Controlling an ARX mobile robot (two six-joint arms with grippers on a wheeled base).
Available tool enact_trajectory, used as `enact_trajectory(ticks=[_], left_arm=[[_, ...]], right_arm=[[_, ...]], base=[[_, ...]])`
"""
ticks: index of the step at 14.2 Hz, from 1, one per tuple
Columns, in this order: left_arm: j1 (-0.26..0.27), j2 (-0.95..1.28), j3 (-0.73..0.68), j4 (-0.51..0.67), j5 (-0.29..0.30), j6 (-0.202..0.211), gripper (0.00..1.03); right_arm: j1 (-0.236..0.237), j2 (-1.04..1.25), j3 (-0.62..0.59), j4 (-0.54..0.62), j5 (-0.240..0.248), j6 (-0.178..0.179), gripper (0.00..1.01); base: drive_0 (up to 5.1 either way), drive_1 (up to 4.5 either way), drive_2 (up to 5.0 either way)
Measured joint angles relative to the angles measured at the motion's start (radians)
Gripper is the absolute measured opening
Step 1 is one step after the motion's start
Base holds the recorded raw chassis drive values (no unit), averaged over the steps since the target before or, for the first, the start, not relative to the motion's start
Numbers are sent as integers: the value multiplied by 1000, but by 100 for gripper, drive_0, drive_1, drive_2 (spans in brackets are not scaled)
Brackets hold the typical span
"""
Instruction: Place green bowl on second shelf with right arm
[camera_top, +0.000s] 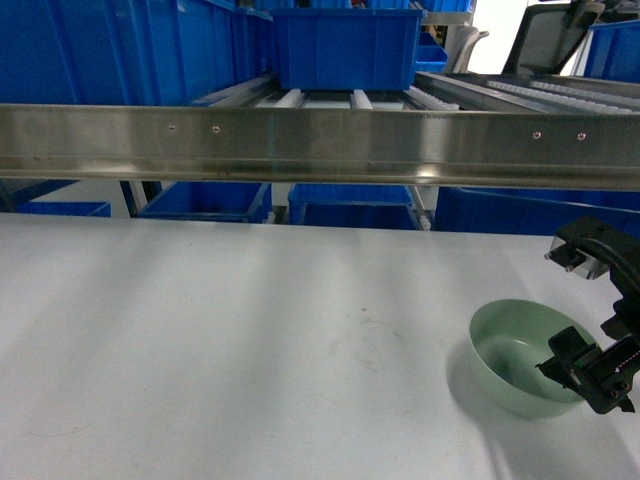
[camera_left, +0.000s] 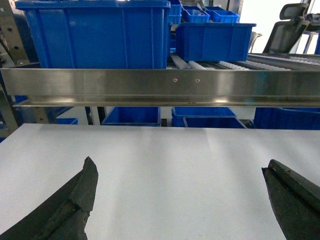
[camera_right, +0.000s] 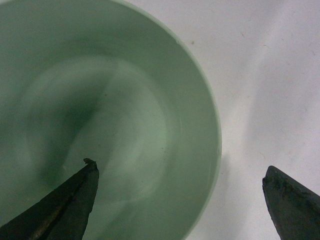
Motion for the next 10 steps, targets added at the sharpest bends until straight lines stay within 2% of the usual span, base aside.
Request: enact_trajectory(ticks=[2,3,5,7,9,10], left_arm=[[0,0,0,0,0,0,98],[0,0,0,0,0,0,98],[0,0,0,0,0,0,98],[0,0,0,0,0,0,98],[0,0,0,0,0,0,98],[0,0,0,0,0,0,98]], right_arm=[[7,19,12,3,8,1,98],[8,30,18,13,15,1,91],[16,46,23,15,24,1,69],[33,66,32,23,46,1,25],[47,66,40,31,25,11,2],[47,63,39,38,16,21,2]], base=[[0,0,0],[0,0,0],[0,0,0],[0,0,0],[0,0,0],[0,0,0]])
